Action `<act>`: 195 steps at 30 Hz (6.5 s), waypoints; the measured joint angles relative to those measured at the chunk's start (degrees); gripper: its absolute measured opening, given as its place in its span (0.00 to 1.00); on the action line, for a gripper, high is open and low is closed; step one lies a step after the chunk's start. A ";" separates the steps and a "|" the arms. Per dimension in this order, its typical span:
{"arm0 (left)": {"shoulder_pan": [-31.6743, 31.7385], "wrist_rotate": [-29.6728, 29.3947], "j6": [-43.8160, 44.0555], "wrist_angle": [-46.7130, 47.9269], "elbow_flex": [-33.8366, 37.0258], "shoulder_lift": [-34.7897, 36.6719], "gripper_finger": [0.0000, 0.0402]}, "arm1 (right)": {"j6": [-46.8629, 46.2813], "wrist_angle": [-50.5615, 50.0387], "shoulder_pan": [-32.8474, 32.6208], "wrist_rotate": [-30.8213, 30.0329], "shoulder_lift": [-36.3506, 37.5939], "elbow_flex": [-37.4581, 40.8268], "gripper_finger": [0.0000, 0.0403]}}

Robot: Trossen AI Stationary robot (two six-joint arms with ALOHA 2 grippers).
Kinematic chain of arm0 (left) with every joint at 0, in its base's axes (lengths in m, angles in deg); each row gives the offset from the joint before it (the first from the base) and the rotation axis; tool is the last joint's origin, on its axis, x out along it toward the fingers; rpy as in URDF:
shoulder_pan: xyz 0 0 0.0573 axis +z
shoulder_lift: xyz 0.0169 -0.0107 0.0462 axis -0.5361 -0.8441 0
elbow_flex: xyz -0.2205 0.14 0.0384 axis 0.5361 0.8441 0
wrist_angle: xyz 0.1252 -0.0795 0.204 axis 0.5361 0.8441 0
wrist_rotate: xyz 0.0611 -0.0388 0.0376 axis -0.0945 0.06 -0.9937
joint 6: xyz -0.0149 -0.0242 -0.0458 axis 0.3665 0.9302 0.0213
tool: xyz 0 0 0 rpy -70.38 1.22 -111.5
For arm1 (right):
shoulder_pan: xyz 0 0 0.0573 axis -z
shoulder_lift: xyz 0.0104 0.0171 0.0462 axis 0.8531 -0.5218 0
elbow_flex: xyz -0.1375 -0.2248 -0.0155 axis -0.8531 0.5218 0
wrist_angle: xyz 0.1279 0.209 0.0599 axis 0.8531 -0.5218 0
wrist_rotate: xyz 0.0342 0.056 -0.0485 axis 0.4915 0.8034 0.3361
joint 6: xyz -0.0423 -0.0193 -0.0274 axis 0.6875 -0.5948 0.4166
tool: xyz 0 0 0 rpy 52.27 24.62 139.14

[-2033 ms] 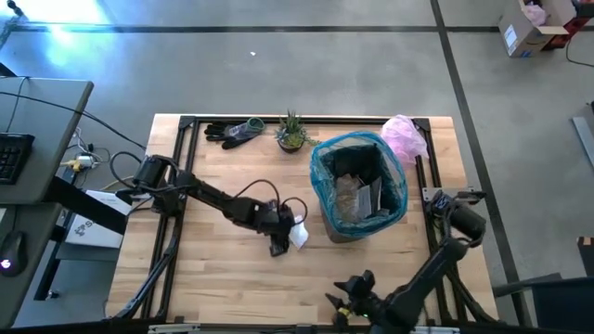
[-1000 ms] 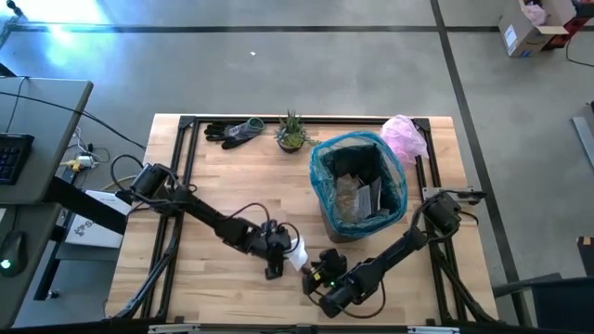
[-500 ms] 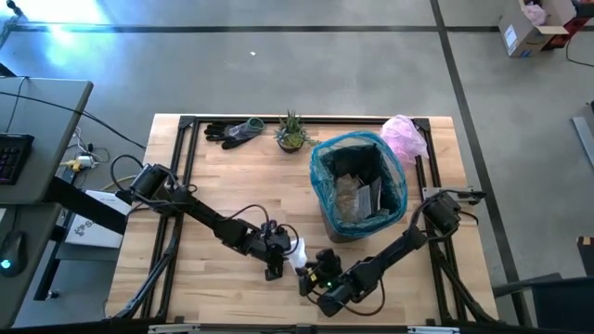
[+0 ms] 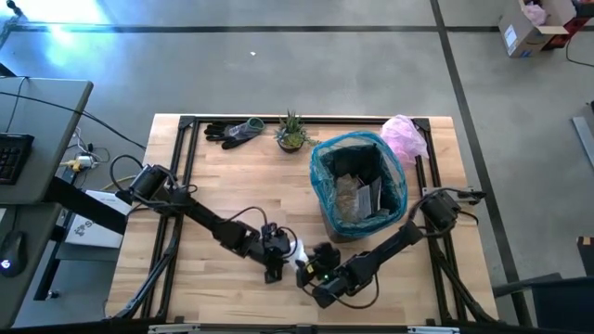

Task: Place trash/remove bag and relplace
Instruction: Put the white paper into the trash bin, then remove the blue trash bag from the trash bin

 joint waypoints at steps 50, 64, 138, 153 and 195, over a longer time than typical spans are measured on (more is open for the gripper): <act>-3.61 -6.77 4.04 6.74 -0.07 0.09 0.39 | 29.75 -50.23 -9.13 -17.48 5.90 -35.13 0.00; -3.69 11.14 -6.81 -21.78 -0.04 0.04 0.39 | 7.80 -46.91 -10.40 4.27 5.79 -17.77 0.26; -18.98 -26.70 -16.60 2.59 -11.04 19.26 0.39 | 48.74 -41.00 -10.84 -23.79 5.77 -28.95 0.00; -21.27 -32.88 -13.43 3.36 -10.86 16.54 0.39 | 55.38 -81.87 -3.38 -37.39 6.43 -57.53 0.00; -18.44 -32.33 -12.07 8.59 -10.84 16.22 0.39 | 37.88 -81.66 8.10 -7.16 35.93 -27.74 0.36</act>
